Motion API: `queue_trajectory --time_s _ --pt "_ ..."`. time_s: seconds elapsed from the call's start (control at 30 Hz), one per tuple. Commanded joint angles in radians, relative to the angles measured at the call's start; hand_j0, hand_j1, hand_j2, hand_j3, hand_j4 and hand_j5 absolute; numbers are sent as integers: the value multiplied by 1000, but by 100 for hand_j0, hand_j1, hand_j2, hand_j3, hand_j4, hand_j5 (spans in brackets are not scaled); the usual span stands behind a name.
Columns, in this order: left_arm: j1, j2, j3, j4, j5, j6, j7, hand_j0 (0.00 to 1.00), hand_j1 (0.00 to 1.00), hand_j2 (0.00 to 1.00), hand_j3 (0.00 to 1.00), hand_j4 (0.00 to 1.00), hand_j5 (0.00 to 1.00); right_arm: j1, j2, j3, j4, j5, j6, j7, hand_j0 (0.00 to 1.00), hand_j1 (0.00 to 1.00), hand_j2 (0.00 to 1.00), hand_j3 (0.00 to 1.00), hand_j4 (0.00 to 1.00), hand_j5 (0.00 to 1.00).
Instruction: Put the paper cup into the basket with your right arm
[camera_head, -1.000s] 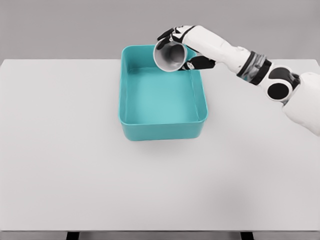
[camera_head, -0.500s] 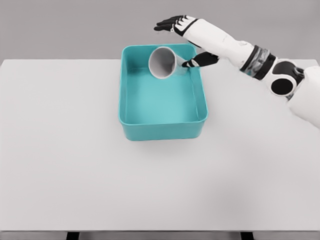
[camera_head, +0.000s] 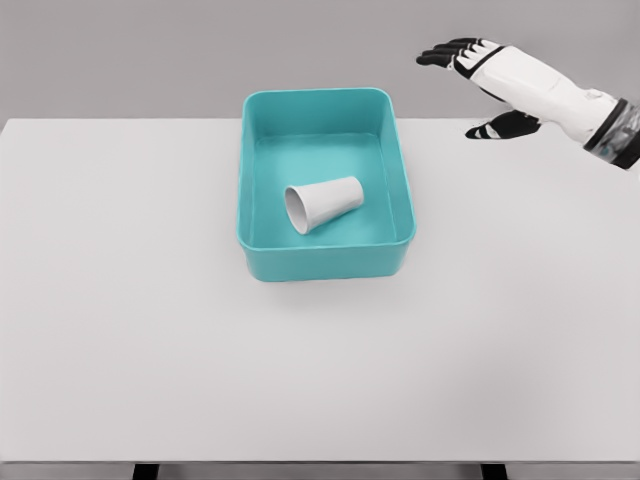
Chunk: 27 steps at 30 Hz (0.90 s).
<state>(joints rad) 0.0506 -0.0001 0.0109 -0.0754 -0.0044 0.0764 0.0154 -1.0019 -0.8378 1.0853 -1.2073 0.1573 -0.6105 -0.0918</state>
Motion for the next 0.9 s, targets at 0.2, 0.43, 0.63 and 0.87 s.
queue_trajectory --time_s 0.2,0.43,0.63,0.87 --pt "0 0 0 0 0 0 0 100 100 100 100 100 100 68 -107 24 -29 51 0 9 100 100 100 100 100 100" --pt "0 0 0 0 0 -1 0 100 100 100 100 100 100 68 -107 87 -26 56 0 10 100 100 100 100 100 100" --pt "0 0 0 0 0 0 0 100 100 100 100 100 100 66 -121 113 -26 56 0 10 100 100 100 100 100 100" --pt "0 0 0 5 1 0 0 100 100 100 100 100 100 66 -122 130 -26 56 0 10 100 100 100 100 100 100"
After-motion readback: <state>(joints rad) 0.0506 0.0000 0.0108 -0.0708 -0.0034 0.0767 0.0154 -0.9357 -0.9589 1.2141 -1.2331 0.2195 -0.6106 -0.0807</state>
